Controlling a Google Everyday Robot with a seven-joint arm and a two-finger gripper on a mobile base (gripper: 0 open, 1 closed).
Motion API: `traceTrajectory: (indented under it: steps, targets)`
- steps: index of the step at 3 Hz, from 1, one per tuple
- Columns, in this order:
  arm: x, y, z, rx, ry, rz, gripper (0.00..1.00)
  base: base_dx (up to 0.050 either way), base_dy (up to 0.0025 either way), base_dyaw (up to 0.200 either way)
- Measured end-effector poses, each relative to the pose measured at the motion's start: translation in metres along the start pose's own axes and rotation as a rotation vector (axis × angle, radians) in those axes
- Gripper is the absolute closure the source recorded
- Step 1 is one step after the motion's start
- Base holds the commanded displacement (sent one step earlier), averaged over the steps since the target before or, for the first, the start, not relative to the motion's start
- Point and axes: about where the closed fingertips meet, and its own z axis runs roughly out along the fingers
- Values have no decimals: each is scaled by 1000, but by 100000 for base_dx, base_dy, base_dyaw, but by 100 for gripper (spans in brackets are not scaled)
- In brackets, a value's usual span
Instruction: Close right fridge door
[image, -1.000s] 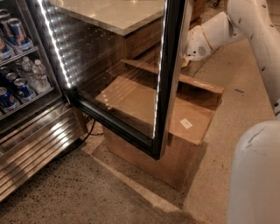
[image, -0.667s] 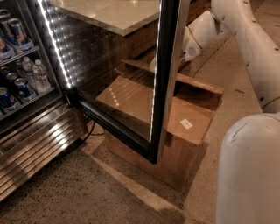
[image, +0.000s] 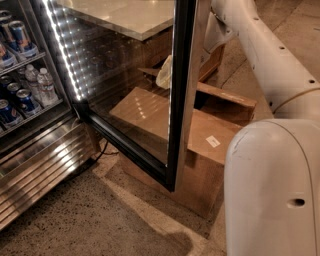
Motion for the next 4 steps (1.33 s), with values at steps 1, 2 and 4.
traceTrajectory:
  steps: [1, 2, 4]
  targets:
    - [0, 0, 0, 0, 0, 0, 100, 0, 0, 0]
    - [-2, -3, 4, 1, -161, -59, 100, 0, 0, 0]
    - [-1, -14, -4, 61, -681, -218, 100, 0, 0, 0]
